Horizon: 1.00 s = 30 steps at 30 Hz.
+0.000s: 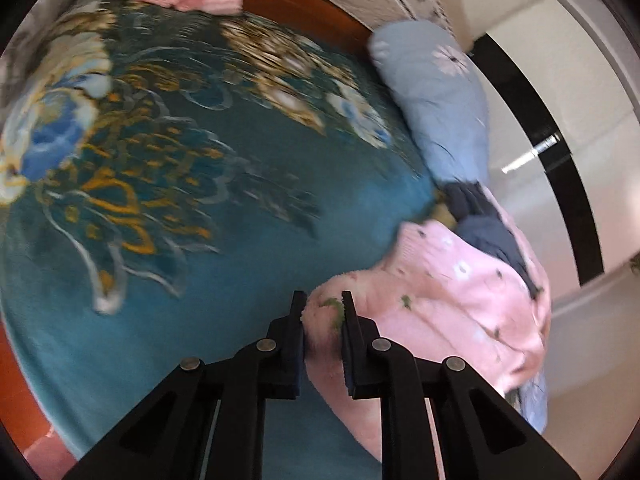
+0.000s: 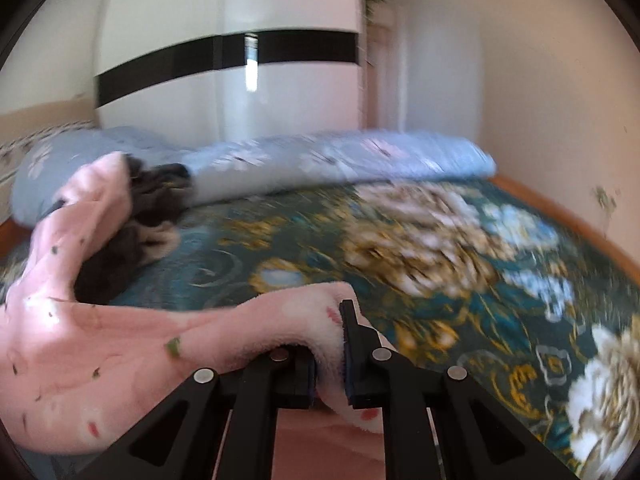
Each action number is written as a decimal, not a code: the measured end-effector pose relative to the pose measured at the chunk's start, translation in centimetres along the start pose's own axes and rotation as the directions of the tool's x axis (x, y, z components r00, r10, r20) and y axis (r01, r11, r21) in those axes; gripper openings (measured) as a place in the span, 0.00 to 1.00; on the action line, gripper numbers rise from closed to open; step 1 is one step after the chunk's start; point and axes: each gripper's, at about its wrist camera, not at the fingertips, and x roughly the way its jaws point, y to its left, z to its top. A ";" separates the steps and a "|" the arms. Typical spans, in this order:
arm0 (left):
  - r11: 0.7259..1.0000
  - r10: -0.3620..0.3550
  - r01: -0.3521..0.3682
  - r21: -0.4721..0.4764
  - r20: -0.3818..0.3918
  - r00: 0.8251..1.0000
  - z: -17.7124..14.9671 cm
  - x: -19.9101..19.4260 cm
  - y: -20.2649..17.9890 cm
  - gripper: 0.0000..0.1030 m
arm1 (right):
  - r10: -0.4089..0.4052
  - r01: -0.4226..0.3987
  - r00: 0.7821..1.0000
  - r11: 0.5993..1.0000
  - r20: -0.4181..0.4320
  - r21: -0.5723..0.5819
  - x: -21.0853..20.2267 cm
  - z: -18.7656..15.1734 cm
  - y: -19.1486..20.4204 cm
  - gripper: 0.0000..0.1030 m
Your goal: Fold clothes
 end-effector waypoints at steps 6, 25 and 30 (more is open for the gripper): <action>1.000 0.003 -0.002 0.021 -0.056 0.998 0.2 1.9 1.7 0.15 | 0.137 -0.144 0.985 0.988 -0.105 -0.063 -0.4 -0.7 3.6 0.13; 0.997 -0.065 0.067 0.026 -0.075 0.995 -0.4 0.8 2.2 0.16 | 0.133 -0.039 0.924 0.965 -0.358 0.259 -3.6 -0.6 -9.8 0.52; 0.996 -0.083 0.084 0.015 -0.080 0.993 -0.7 0.6 2.6 0.17 | 0.243 -0.046 0.859 0.913 -0.450 0.406 -1.5 -4.3 -10.7 0.52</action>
